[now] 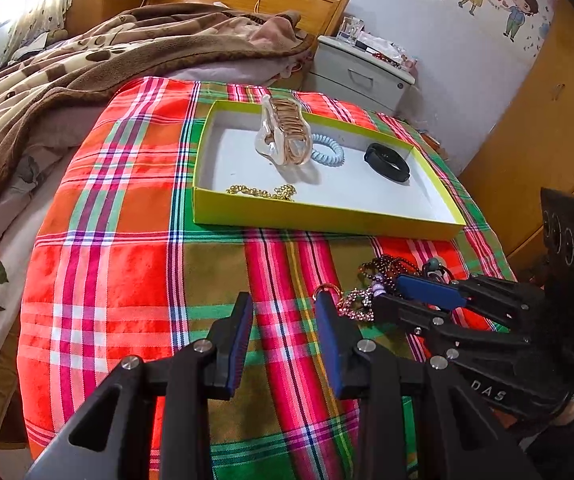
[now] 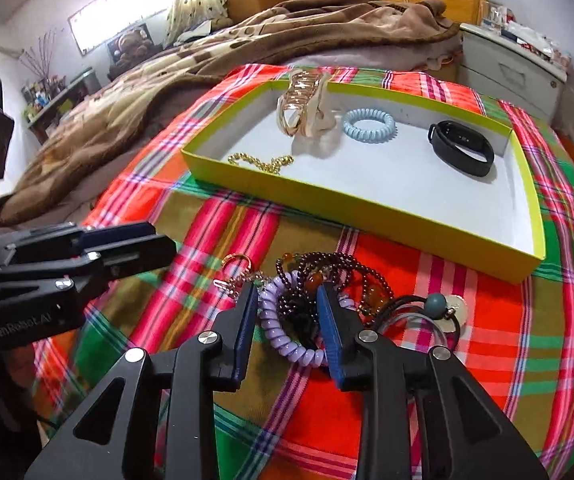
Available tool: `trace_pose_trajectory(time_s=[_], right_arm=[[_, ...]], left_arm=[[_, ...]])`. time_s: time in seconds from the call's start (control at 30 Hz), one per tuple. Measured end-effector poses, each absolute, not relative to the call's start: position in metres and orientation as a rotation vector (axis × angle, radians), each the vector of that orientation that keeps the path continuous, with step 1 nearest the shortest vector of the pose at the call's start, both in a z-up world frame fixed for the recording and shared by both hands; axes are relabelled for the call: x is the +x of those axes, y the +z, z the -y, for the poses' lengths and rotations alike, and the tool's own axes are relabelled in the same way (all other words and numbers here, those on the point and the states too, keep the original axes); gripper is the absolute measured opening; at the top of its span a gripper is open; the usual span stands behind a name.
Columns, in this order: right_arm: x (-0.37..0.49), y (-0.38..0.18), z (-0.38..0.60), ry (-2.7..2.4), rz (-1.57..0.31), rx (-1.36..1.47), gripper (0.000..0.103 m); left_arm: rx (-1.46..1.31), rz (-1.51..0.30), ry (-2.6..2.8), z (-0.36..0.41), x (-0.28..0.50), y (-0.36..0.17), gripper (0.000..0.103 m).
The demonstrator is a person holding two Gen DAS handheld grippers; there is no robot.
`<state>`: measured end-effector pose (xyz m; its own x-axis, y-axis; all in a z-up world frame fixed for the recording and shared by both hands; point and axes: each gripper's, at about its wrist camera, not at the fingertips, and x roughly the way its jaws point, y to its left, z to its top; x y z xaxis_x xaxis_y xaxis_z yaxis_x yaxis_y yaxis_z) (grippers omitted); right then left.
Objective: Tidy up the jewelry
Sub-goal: 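Close the right gripper on the lavender coiled hair tie, then lift the lavender tie with the right gripper while the left gripper reaches the dark beaded bracelet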
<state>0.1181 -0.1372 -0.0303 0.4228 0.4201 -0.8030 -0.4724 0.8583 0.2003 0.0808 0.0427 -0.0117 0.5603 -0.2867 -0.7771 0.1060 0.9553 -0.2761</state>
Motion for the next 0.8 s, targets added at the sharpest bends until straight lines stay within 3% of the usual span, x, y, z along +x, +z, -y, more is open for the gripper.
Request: trace_pose_trajectory(time_s=[0.27, 0.67, 0.73, 0.8], right_arm=[[0.113, -0.027, 0.149, 0.599, -0.982, 0.002, 0.024], [0.113, -0.019, 0.206, 0.71, -0.921, 0.405, 0.021], [0.116, -0.02, 0.216, 0.749, -0.917, 0.505, 0.008], [0.118, -0.021, 0.222, 0.74, -0.911, 0.538, 0.008]], left_arm=[[-0.211, -0.961, -0.233, -0.044, 0.084, -0.015, 0.034], [-0.199, -0.963, -0.238, -0.038, 0.083, -0.014, 0.034], [-0.197, -0.961, -0.242, -0.036, 0.082, -0.013, 0.034], [-0.194, -0.962, -0.243, -0.034, 0.082, -0.012, 0.034]])
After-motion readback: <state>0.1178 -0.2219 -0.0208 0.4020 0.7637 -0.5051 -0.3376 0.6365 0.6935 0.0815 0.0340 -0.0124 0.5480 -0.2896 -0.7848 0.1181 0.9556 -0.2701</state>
